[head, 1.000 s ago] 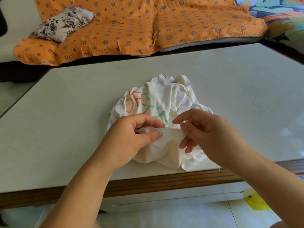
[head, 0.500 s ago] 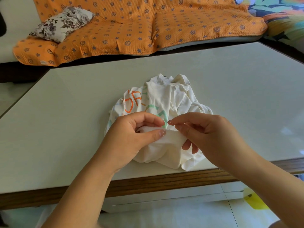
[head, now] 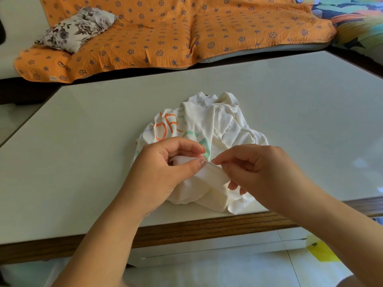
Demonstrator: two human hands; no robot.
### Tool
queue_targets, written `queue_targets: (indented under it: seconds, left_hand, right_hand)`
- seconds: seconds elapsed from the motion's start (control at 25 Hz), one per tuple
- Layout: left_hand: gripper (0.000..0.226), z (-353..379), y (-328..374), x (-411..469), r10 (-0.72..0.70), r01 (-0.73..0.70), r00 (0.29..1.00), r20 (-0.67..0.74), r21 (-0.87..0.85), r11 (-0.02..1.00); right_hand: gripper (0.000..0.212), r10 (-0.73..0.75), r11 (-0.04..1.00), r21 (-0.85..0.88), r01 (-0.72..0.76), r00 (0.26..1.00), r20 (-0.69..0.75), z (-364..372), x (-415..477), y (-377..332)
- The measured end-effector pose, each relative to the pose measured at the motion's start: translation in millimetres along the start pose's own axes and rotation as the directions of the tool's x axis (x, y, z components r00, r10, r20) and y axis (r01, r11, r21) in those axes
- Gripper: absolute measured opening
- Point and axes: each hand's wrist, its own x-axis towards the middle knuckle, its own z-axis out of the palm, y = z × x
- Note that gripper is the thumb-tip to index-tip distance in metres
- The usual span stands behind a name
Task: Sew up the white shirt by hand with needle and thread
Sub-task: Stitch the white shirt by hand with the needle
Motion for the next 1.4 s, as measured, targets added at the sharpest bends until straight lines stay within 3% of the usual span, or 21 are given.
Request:
queue_targets:
  seconds: [0.64, 1.16, 1.4]
  left_hand:
    - [0.020, -2, 0, 0, -0.004, 0.004, 1.000, 0.007, 0.010, 1.000]
    - [0.023, 1, -2, 2, -0.062, 0.071, 0.993, 0.100, -0.088, 0.994]
    - [0.035, 4, -3, 3, -0.106, 0.121, 0.989, 0.104, -0.146, 0.982]
  right_hand:
    - [0.027, -0.019, 1.000, -0.017, 0.020, 0.999, 0.047, 0, -1, -4]
    - [0.017, -0.031, 0.986, 0.167, 0.026, 0.999, 0.025, 7, -1, -1]
    - [0.017, 0.005, 0.974, 0.228, -0.004, 1.000, -0.001, 9, 5, 4]
